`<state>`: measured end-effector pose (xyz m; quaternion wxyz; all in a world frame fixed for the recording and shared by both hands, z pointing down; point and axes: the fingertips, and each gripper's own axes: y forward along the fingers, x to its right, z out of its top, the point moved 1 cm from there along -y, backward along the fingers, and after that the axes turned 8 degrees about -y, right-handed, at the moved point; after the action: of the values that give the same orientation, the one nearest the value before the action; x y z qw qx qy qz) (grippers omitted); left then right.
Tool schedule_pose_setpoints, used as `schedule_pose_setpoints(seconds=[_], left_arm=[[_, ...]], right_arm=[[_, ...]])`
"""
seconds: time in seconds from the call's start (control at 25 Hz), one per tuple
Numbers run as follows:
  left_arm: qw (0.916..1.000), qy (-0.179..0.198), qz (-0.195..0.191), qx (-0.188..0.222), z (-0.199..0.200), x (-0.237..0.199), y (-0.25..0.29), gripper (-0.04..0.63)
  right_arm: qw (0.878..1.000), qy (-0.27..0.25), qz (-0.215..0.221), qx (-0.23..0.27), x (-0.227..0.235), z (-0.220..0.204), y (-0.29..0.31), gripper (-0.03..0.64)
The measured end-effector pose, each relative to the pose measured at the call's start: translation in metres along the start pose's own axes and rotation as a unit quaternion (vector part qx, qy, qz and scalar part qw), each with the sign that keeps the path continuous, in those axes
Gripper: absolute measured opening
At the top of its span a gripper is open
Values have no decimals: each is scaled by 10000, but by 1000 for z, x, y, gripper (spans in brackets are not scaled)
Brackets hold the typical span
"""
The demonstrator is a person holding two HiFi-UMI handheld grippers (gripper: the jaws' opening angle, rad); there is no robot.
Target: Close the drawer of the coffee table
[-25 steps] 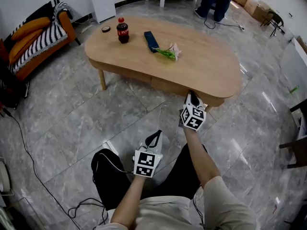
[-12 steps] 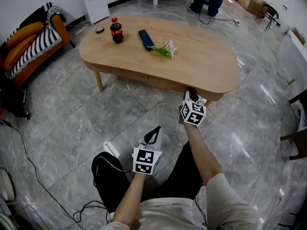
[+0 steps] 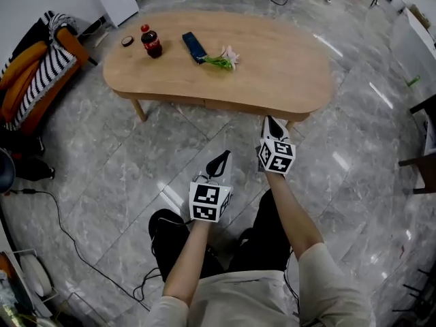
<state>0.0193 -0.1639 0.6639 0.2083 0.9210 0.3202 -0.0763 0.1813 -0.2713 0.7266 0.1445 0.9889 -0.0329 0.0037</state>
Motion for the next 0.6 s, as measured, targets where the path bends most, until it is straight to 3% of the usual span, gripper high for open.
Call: schedule_pose_setpoints(seconds=[0.2, 0.44, 0.6], left_arm=[[9995, -137, -23, -272, 65, 12, -15, 9], [9978, -225, -76, -627, 144, 46, -52, 9], [9973, -347, -164, -634, 204, 76, -77, 9]], right_arm=[[9993, 83, 73, -350, -2, 43, -47, 17], [9981, 196, 188, -551, -8, 123, -128, 17], [9969, 284, 188, -712, -8, 180, -167, 17]])
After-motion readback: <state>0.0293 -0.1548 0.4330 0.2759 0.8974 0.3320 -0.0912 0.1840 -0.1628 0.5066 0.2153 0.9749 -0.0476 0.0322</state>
